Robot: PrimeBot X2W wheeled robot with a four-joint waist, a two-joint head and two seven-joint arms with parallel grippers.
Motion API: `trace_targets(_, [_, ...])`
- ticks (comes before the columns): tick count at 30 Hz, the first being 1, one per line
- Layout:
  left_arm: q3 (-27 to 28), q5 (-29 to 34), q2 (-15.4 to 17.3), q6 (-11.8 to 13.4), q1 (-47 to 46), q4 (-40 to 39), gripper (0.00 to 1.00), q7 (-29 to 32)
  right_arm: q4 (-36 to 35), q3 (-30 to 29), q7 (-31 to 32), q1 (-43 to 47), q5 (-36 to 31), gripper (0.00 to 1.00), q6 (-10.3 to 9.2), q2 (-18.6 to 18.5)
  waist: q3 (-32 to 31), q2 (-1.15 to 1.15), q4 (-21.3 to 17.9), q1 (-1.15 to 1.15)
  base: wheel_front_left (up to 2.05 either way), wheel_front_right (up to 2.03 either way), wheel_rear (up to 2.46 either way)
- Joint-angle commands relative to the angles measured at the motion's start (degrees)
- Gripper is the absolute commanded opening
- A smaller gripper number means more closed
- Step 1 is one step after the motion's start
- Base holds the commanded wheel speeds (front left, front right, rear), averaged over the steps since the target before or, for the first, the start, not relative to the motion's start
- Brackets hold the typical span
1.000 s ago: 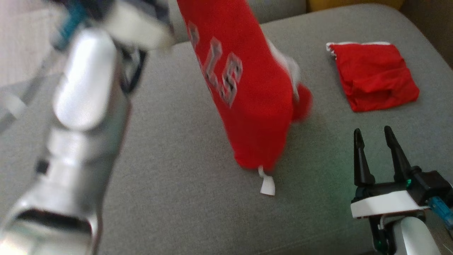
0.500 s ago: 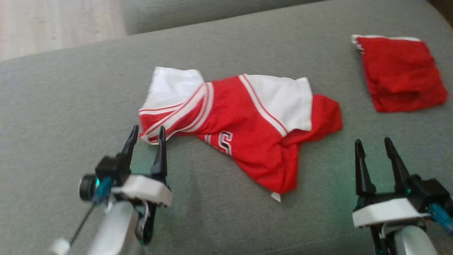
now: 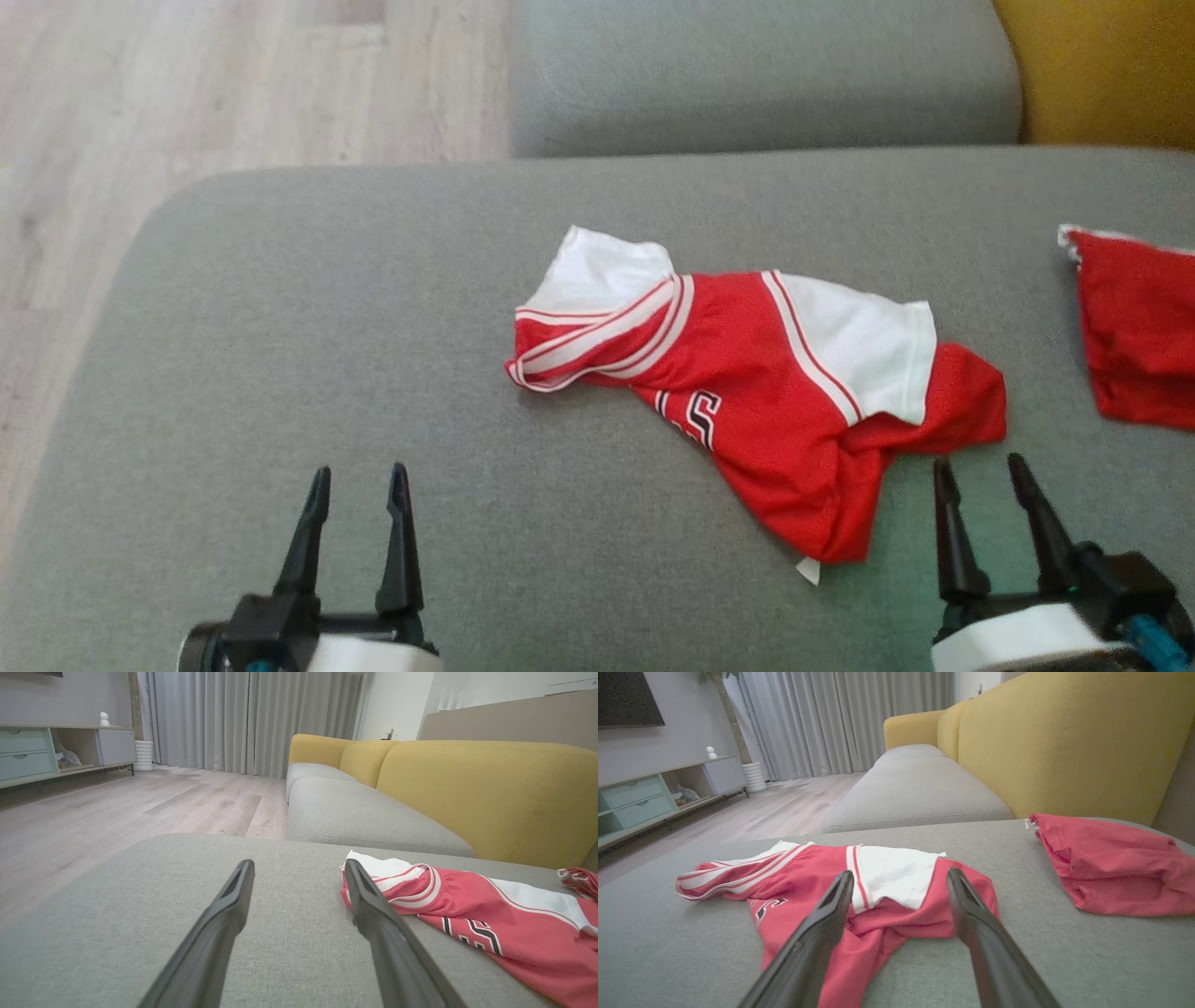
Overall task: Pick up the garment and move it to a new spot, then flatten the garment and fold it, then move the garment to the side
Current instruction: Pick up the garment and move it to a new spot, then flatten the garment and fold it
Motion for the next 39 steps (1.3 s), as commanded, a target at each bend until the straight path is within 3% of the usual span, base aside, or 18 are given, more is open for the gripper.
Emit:
trace_targets(1, [1.99,0.54,-0.09,0.27,-1.44,-1.85,1.0,-0.6,-1.82,1.75,-0.23,-0.69,0.24,1.0,-0.04,-0.38,-1.49,0.0,1.23,0.01,0.0,0.0,0.0])
trace_targets(30, [2.56,0.46,-0.1,-0.27,-2.01,0.6,1.0,-0.61,-2.57,4.84,-0.23,2.07,0.13,1.0,-0.04,-0.38,-3.18,0.0,-0.25,0.01,0.0,0.0,0.0])
trace_targets(39, [-2.77,1.9,-0.1,-0.04,-11.37,10.78,1.0,-0.61,-2.51,7.12,-0.23,0.67,-1.18,1.0,-0.04,-0.38,0.18,0.0,-4.9,0.01,0.0,0.0,0.0])
